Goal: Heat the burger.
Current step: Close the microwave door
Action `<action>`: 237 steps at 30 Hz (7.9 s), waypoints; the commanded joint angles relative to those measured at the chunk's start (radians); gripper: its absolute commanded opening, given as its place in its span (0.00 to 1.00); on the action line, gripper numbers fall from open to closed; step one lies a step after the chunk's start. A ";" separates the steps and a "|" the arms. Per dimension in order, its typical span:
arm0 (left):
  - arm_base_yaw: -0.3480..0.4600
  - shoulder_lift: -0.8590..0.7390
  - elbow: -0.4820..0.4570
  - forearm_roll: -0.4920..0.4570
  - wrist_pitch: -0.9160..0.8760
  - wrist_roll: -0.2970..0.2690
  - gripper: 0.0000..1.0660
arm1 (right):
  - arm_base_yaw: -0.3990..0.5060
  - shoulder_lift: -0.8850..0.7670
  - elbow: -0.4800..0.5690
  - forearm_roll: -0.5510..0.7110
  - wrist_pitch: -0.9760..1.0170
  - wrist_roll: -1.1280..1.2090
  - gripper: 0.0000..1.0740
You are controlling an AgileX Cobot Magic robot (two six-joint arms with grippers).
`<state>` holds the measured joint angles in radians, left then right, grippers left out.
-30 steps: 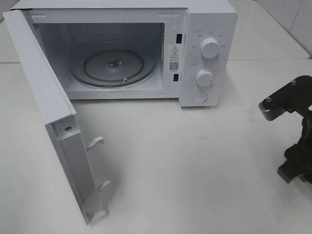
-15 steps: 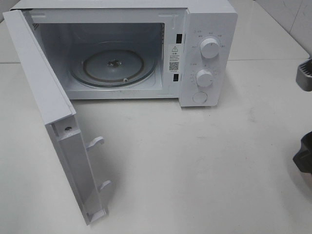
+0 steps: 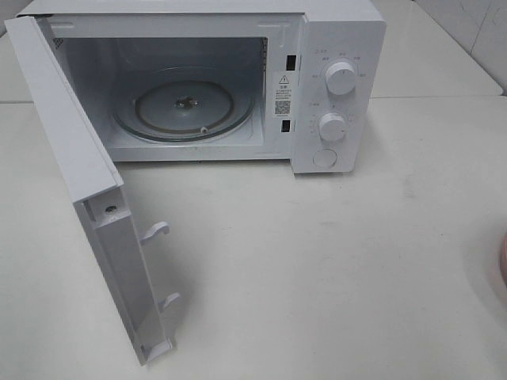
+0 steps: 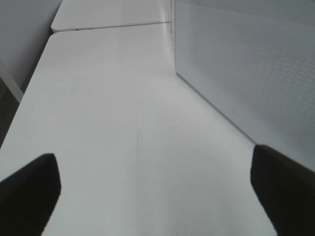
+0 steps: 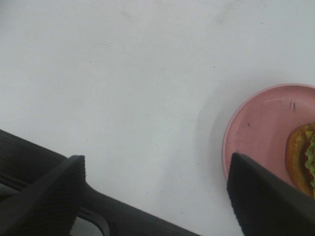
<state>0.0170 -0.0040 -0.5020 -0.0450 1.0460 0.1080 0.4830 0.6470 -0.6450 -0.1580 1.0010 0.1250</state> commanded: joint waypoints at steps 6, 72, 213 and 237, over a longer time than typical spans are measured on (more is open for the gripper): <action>0.002 -0.022 0.002 -0.003 -0.008 -0.001 0.97 | -0.003 -0.118 -0.001 0.039 0.076 -0.022 0.71; 0.002 -0.022 0.002 -0.003 -0.008 -0.001 0.97 | -0.395 -0.678 0.140 0.117 0.036 -0.086 0.71; -0.772 1.955 -0.473 -0.631 -1.796 0.322 0.00 | -0.395 -0.678 0.140 0.116 0.036 -0.082 0.71; -0.773 1.988 -0.678 -0.842 -1.564 0.564 0.00 | -0.395 -0.678 0.140 0.116 0.036 -0.082 0.71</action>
<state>-0.7540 2.0180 -1.1770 -0.8160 -0.4680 0.6340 0.0920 -0.0030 -0.5060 -0.0450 1.0470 0.0490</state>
